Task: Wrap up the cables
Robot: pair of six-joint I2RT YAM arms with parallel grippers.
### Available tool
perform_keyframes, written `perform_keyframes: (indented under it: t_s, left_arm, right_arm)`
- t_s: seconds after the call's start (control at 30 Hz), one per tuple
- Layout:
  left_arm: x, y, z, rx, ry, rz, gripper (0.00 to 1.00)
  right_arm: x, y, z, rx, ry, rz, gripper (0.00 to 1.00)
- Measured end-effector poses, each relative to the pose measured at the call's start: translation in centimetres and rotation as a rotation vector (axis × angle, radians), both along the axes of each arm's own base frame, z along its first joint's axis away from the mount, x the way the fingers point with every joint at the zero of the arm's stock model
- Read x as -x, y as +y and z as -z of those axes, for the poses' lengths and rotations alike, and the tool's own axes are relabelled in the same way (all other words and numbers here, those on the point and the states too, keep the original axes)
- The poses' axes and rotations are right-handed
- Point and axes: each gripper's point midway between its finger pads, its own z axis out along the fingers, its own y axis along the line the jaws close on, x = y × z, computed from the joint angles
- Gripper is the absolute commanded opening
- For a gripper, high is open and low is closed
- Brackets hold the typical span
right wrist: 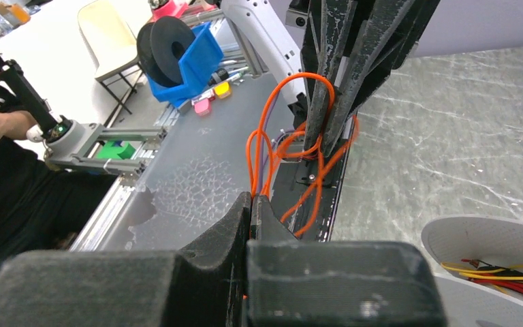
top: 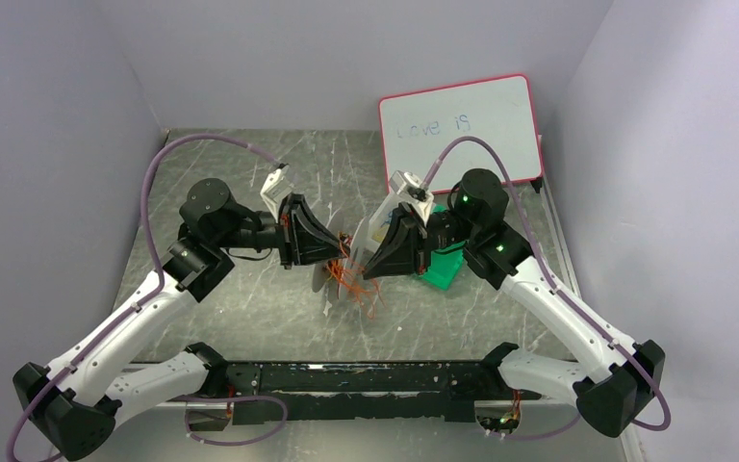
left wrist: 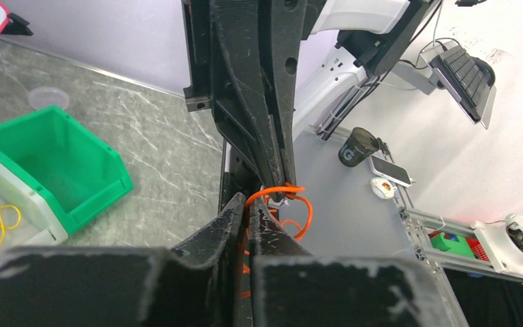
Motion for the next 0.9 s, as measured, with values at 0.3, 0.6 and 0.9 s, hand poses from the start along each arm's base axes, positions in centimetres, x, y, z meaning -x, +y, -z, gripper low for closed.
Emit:
perform_keyframes:
  t_s: [0.3, 0.6, 0.9]
  left_arm:
    - [0.5, 0.2, -0.4, 0.013, -0.020, 0.014, 0.07]
    - [0.4, 0.9, -1.3, 0.036, -0.048, -0.048, 0.07]
    - [-3.1, 1.4, -0.2, -0.028, 0.019, -0.273, 0.07]
  right_arm:
    - [-0.5, 0.3, -0.1, -0.004, -0.004, 0.033, 0.00]
    - [-0.9, 0.2, -0.4, -0.007, -0.015, 0.095, 0.44]
    - [-1.0, -0.8, -1.1, -0.009, -0.051, 0.215, 0.60]
